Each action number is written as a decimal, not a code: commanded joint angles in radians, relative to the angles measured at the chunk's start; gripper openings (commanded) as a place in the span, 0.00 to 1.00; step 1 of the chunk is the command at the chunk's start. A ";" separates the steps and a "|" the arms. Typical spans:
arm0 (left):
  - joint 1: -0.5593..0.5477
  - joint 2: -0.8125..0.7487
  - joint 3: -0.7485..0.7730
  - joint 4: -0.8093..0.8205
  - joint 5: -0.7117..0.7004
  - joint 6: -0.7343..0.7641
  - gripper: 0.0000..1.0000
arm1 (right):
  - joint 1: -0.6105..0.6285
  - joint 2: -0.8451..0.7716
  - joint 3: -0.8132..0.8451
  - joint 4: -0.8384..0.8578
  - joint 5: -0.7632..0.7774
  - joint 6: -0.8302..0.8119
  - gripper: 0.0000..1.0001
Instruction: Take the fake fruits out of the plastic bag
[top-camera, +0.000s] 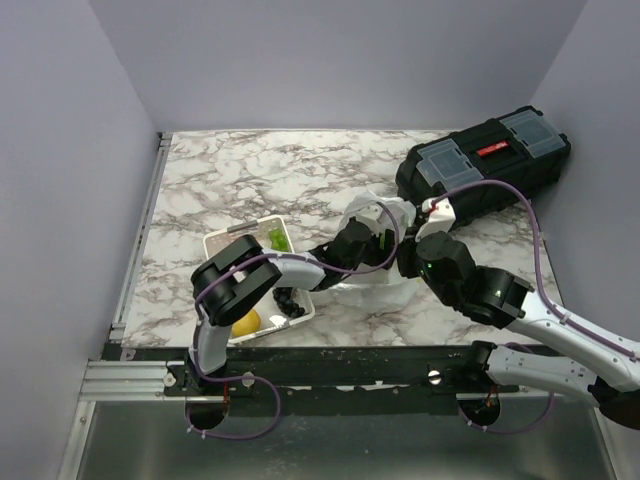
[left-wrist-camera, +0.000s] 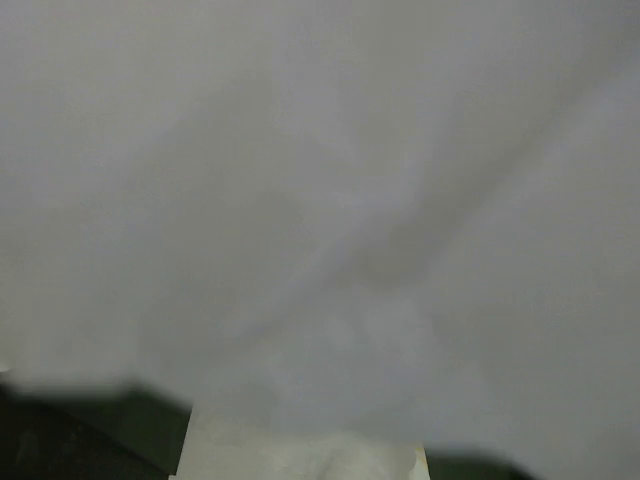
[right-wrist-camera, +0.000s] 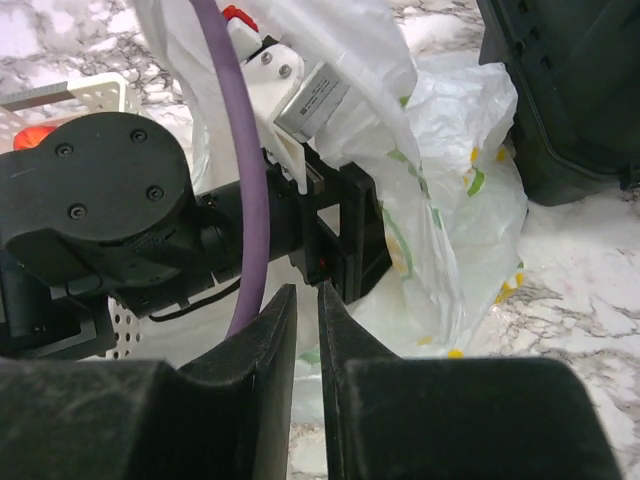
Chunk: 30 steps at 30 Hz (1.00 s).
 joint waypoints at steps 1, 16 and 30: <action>0.027 0.048 0.036 -0.023 0.086 0.001 0.63 | -0.001 -0.009 0.017 -0.061 0.018 0.042 0.17; 0.051 -0.096 -0.023 -0.155 0.182 -0.054 0.14 | 0.000 -0.029 -0.007 -0.062 0.053 0.047 0.20; 0.051 -0.311 -0.117 -0.251 0.168 -0.086 0.06 | 0.000 -0.064 -0.055 -0.034 0.089 0.095 0.19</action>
